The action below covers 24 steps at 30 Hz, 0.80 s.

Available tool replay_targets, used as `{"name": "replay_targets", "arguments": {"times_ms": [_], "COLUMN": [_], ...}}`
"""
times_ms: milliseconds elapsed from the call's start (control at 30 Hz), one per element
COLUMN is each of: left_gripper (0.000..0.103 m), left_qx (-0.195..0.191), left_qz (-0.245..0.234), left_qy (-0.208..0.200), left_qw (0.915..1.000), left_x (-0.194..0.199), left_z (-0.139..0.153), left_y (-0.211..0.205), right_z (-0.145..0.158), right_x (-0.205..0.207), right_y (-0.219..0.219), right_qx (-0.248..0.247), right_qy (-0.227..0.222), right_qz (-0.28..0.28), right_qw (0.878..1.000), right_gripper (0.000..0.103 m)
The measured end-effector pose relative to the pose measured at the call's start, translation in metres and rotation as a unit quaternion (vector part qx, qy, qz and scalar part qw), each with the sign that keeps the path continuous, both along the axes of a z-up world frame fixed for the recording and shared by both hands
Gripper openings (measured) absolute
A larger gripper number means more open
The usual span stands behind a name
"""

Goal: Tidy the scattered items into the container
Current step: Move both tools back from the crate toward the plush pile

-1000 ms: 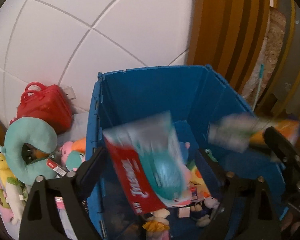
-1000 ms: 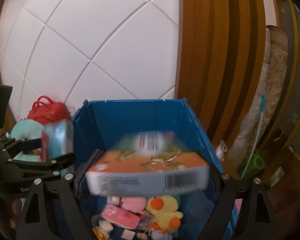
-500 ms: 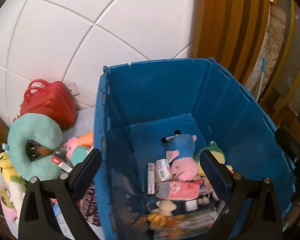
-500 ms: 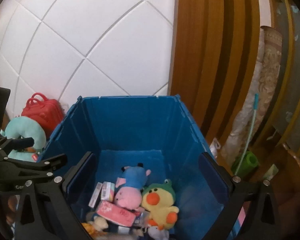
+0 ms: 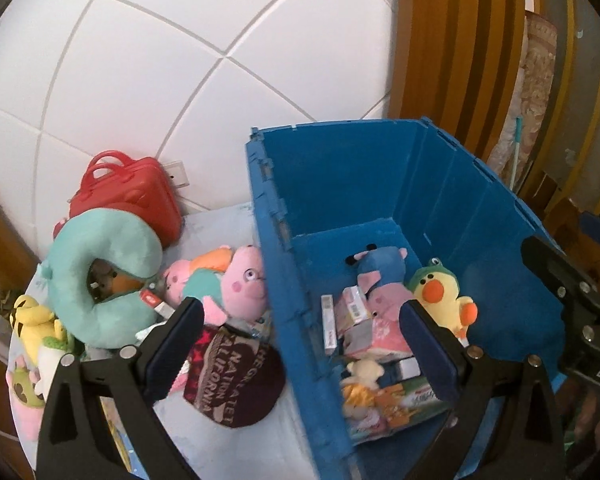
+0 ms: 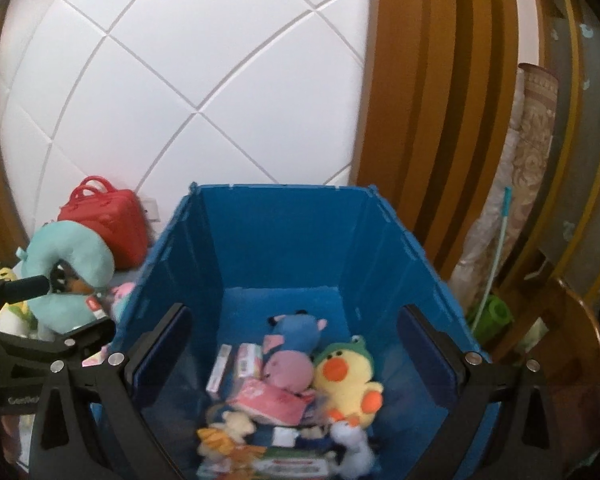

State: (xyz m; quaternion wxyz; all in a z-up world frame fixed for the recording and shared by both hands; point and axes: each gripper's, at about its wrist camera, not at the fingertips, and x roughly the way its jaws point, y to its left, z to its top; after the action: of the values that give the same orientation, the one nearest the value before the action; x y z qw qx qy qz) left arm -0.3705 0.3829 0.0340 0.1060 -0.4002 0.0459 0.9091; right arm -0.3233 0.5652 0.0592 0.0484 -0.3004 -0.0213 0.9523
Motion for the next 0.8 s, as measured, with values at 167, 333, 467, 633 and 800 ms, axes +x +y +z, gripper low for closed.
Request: {"name": "replay_targets", "arguments": {"times_ms": [167,333,467,633,800], "left_gripper": [0.100,0.100,0.100,0.100,0.100], "left_qx": [0.005,0.001,-0.004,-0.002,-0.003], "left_qz": [-0.001,-0.003,0.008,0.049,0.101], "left_qy": [0.001,0.003,-0.002,0.000,-0.008], "left_qw": [1.0000,1.0000,1.0000,0.9988,0.9949], "left_x": [0.021,0.042,0.058,0.075,0.089], "left_z": [-0.002,-0.007,-0.014,-0.020,-0.031], "left_y": [-0.039,-0.076,-0.105,-0.141,-0.179], "right_z": [-0.003,-0.013,-0.021,-0.027,-0.038], "right_x": [0.020,0.038,0.049,0.048,0.040], "right_y": [-0.038,-0.075,-0.103,-0.135,-0.164], "right_qx": [-0.001,-0.010,-0.022,-0.035,-0.043], "right_qy": [-0.002,-0.010,-0.012,-0.017,-0.030], "right_qz": [-0.004,-0.012,-0.005,0.029,0.070], "right_qw": [1.000,1.000,1.000,0.999,0.996], "right_gripper": [0.103,0.103,0.103,0.103,0.103]}}
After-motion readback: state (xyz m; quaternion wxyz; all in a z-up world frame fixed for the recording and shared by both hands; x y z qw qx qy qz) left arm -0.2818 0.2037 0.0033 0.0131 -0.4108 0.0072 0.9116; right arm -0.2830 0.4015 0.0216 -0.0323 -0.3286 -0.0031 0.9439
